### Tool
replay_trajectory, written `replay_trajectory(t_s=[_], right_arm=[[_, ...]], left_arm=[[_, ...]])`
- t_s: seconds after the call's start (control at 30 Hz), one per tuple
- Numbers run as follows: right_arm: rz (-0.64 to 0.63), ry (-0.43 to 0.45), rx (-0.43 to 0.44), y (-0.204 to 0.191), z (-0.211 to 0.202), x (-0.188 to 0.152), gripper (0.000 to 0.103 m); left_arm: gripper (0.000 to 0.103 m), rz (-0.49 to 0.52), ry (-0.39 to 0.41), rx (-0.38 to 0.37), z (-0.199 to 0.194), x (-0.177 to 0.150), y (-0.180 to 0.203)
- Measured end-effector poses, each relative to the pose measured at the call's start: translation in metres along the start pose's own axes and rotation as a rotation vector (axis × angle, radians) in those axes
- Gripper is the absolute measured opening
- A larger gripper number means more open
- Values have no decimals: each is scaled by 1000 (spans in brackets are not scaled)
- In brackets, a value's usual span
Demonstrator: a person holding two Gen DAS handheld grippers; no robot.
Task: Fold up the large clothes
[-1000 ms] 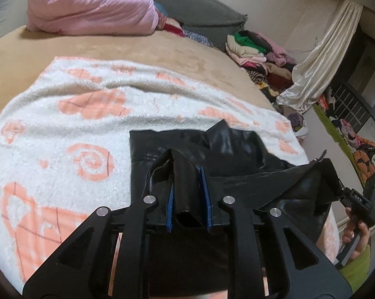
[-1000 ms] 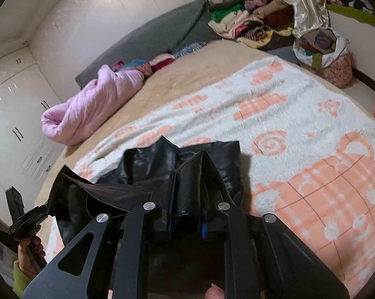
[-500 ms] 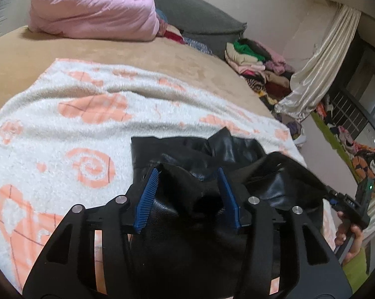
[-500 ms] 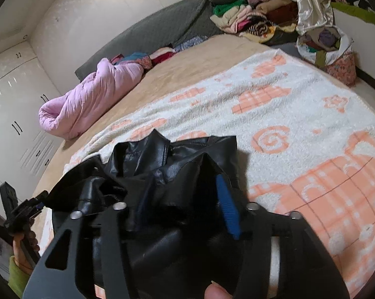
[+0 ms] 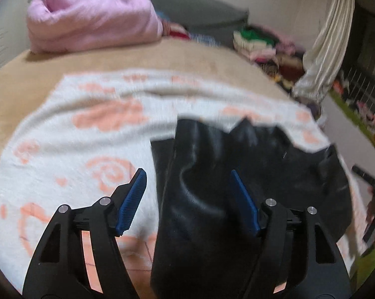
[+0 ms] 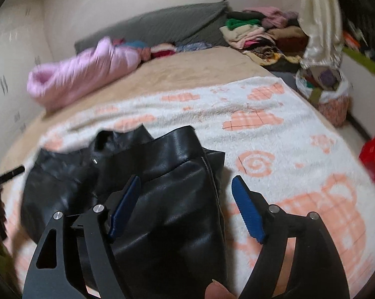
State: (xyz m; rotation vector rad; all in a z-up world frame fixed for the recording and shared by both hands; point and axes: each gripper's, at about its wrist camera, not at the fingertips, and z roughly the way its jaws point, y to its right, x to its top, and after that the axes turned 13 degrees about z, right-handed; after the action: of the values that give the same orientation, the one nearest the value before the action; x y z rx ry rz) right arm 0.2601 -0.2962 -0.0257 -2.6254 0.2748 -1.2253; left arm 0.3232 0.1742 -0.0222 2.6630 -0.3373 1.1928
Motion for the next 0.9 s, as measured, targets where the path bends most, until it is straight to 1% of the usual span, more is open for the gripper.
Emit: replay_trajectory(t_s=[0.07,0.1,0.13,0.17,0.2,0.23,0.27,0.3,0.33,0.4,0.43,0.5,0.53,0.6,0.67,0.73,0.83,0.9], right_arm=[[-54,-24,-36,-8,13,0,74],[-67,-39,-44,-10,19,0,74],[-77,-51,-47,-11,25,1,74],[-89,-60,-43,-13,31,1,74],[-111,-65,-46,-16,37,2,69],[-131,-66,-58,-18,43,2,55],[-148,-76,-80,-19,49,1,43],[-143,-86,-87,-17,53,1,17],[-115,-81,-68,-14,52,2,11],[-63,-50,-36,-9,42,11,7],[-30,-25,-18,-6,35,19,6],[54,20,55,3,21,36,6],[88,39,73,7,18,42,6],[120,54,72,10,20,48,6],[131,45,56,12,34,48,6],[136,18,37,15,49,45,6],[134,-17,-3,19,71,38,6],[122,-32,-27,20,82,33,7]], left_arm=[[61,27,-45,9,19,-5,3],[61,30,-48,11,22,-6,4],[58,39,-48,16,26,-6,5],[51,52,-44,21,27,-5,7],[32,71,-35,29,26,-3,11],[25,92,-26,58,25,-1,14],[20,95,-17,61,23,0,16],[12,92,-9,53,21,1,16],[9,84,9,46,17,3,14],[7,60,58,36,3,12,8],[7,46,79,21,-2,17,6],[7,21,113,-10,-10,29,4],[6,27,132,1,-13,36,4],[6,46,143,20,-10,45,8],[6,34,125,16,4,49,4],[6,24,85,19,22,48,1],[6,53,22,56,51,41,4],[8,53,-5,63,63,36,1]])
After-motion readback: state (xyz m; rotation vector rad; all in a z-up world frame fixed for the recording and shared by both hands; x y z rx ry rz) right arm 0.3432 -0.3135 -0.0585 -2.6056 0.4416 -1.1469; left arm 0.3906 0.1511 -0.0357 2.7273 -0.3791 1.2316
